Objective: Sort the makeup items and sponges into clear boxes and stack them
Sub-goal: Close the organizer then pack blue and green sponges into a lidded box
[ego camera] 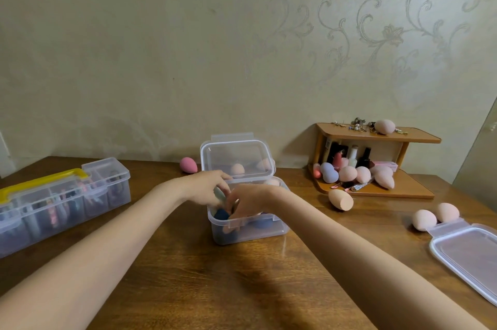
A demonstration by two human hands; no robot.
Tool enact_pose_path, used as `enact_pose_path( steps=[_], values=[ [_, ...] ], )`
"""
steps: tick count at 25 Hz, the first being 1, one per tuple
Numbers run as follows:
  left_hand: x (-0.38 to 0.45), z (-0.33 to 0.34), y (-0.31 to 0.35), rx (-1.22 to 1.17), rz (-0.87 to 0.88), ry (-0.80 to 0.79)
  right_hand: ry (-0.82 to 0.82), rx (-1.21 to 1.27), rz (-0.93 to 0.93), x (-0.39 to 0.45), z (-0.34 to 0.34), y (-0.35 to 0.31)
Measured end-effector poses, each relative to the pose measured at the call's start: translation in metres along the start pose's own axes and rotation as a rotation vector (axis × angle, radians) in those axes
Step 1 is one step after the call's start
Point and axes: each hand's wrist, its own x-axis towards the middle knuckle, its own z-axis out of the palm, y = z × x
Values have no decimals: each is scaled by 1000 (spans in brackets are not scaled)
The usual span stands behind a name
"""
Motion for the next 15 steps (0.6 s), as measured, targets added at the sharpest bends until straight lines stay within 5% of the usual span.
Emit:
enact_pose_path(
  steps=[3, 6, 8, 10, 13, 15],
  values=[
    [-7, -6, 7, -149, -23, -104, -122, 143, 20, -11, -11, 2],
    [-6, -5, 15, -7, -33, -222, -241, 507, -30, -36, -26, 14],
    [-3, -6, 22, 76, -16, -265, -137, 706, -97, -58, -39, 32],
    [4, -4, 36, 126, 19, -300, 186, 820, -2, -71, -53, 58],
    [13, 1, 57, 244, 42, -312, 645, 391, 395, -73, -62, 110],
    [17, 3, 65, 308, 47, -313, 632, 61, 570, -70, -55, 137]
  ],
)
